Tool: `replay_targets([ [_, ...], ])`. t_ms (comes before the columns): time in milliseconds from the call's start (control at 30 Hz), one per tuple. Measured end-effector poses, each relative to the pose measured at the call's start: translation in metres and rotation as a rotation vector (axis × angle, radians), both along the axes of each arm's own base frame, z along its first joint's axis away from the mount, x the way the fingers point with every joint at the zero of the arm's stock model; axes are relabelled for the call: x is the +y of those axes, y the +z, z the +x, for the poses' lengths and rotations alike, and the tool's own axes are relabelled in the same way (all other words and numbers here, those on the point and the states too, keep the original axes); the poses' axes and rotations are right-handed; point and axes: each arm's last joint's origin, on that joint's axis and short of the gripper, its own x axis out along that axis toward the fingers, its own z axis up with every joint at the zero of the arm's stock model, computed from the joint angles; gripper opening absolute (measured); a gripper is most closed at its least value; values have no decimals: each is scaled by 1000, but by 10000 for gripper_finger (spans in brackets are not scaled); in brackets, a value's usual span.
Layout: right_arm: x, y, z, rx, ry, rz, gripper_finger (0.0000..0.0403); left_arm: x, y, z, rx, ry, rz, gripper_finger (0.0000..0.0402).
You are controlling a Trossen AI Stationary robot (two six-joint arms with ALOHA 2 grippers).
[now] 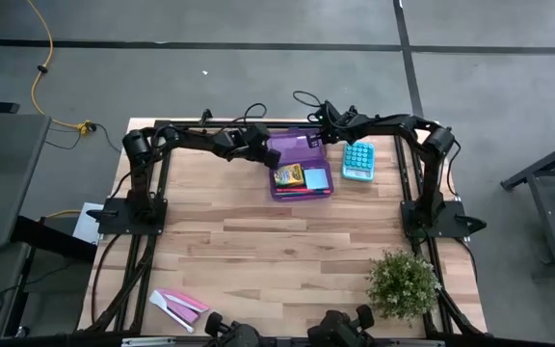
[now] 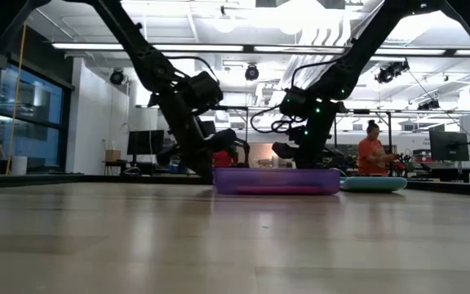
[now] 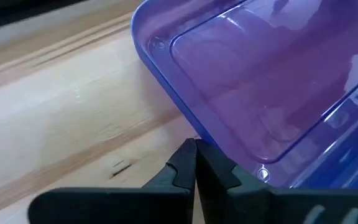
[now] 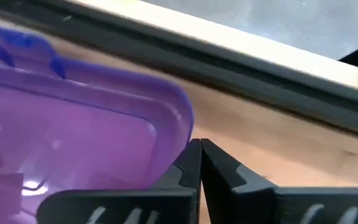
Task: Pack school essentials
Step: Close the violet supply box
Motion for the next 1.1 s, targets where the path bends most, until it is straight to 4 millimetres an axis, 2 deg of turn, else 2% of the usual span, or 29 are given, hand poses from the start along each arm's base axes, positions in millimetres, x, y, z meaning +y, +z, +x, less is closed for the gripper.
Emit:
replay_targets([
  [467, 0, 0, 1, 4, 42, -4, 0, 2, 3, 3, -1, 6, 81, 0],
  [900, 10, 1, 10, 72, 105, -72, 0, 4, 4, 2, 67, 35, 160, 0],
  [1100, 12, 17, 10, 54, 114, -122, 0, 4, 5, 1, 93, 29, 184, 0],
])
